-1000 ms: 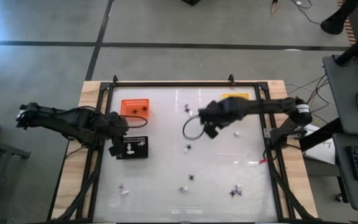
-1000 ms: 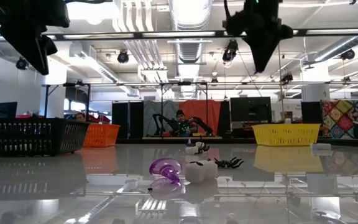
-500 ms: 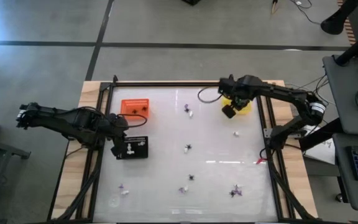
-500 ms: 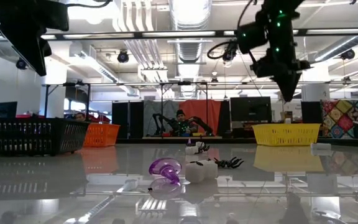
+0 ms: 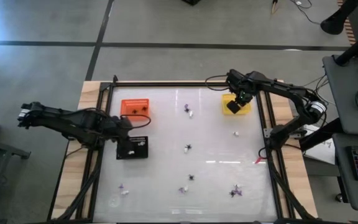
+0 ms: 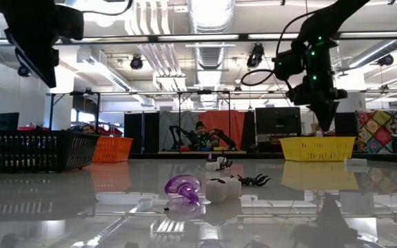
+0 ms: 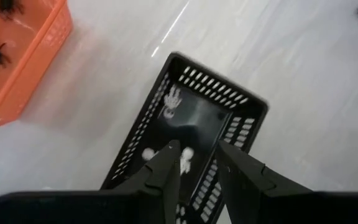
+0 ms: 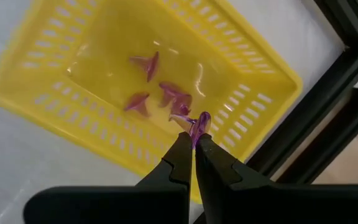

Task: Sort Halloween decoration
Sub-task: Put the purple witch hat toy into the yellow bin, then put the white skeleton toy into the black bin

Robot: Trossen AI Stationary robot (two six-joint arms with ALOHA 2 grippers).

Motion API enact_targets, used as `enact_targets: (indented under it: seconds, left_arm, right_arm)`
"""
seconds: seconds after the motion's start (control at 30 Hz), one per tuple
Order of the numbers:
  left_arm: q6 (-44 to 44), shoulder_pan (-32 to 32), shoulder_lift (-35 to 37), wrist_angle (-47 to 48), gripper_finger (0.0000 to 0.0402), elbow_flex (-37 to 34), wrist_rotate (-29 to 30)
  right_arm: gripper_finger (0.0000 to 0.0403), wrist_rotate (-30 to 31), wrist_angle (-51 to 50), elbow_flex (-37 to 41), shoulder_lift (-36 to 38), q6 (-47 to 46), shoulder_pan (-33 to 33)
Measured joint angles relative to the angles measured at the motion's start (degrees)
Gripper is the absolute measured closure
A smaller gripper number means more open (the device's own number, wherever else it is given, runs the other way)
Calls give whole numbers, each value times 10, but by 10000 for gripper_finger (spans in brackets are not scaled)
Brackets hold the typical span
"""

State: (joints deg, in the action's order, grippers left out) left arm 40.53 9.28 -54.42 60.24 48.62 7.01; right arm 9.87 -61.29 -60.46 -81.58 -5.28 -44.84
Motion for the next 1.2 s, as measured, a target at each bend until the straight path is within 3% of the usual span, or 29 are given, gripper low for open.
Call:
enact_targets:
  seconds: [0.33, 0.9, 1.2]
  left_arm:
    - [25, -3, -2, -22, 316, 0, 6]
    - [50, -9, -16, -31, 299, 0, -1]
    - [15, -9, -61, -140, 284, 0, -22]
  right_arm:
    - [388, 1, 5, -11, 0, 13, -1]
    - [292, 2, 8, -24, 1, 29, -1]
    - [287, 2, -57, -59, 5, -17, 12]
